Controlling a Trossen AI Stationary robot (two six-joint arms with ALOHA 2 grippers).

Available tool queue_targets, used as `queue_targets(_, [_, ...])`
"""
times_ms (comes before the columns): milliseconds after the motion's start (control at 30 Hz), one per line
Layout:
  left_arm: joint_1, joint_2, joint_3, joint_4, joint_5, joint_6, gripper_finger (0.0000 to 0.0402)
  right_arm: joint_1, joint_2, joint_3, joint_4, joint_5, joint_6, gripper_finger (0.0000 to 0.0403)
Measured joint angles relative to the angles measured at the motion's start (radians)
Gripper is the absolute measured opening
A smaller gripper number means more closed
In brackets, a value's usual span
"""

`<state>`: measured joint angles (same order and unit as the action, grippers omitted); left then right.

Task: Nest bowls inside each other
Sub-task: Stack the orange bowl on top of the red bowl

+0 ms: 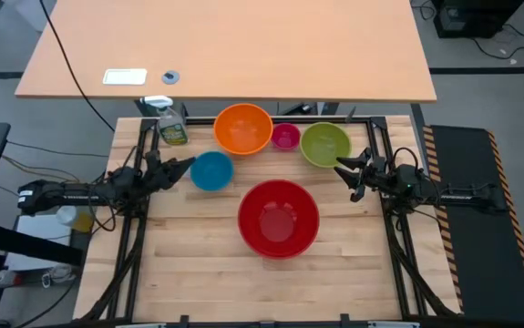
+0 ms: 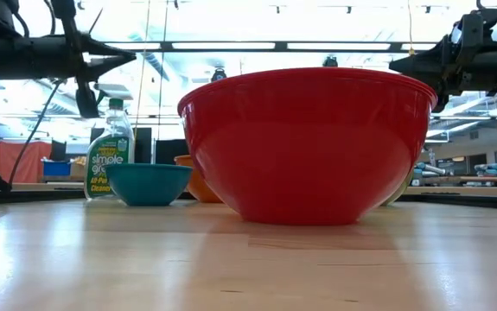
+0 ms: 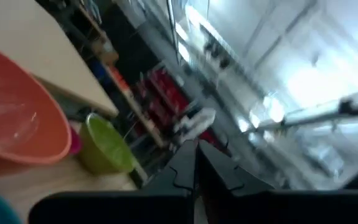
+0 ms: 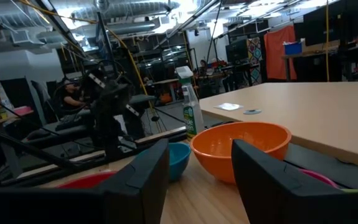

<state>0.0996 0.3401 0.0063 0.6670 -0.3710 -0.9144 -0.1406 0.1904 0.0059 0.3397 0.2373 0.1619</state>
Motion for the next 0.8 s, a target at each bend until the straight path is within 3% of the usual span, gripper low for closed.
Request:
queue_targets(133, [0.001, -0.001, 0.008, 0.09, -0.085, -0.085, 0.002, 0.0, 0.001, 0.0, 0.123, 0.028, 0.008, 0.018])
queue_targets(267, [-0.014, 0.012, 0.099, 0.148, -0.028, 0.053, 0.002, -0.013, 0.009, 0.009, 0.414, 0.142, 0.165, 0.018])
queue_targets(333, [-0.032, 0.037, 0.175, 0.182, -0.001, 0.147, 0.002, -0.032, 0.024, 0.053, 0.407, 0.193, 0.273, 0.018])
queue_targets(433, [-0.058, 0.115, 0.313, 0.14, -0.019, 0.285, 0.002, -0.049, 0.111, 0.203, 0.187, -0.005, 0.283, 0.018])
queue_targets(500, [-0.062, 0.175, 0.42, 0.027, -0.077, 0.319, 0.002, -0.058, 0.217, 0.332, 0.021, -0.1, 0.253, 0.018])
queue_targets(633, [-0.026, 0.272, 0.638, -0.416, -0.183, 0.267, 0.002, -0.089, 0.464, 0.577, -0.243, -0.068, 0.235, 0.018])
queue_targets(700, [0.005, 0.317, 0.733, -0.636, -0.155, 0.199, 0.002, -0.117, 0.586, 0.684, -0.306, -0.051, 0.254, 0.018])
queue_targets(800, [0.041, 0.374, 0.836, -0.81, -0.052, 0.154, 0.002, -0.153, 0.752, 0.83, -0.318, -0.094, 0.239, 0.018])
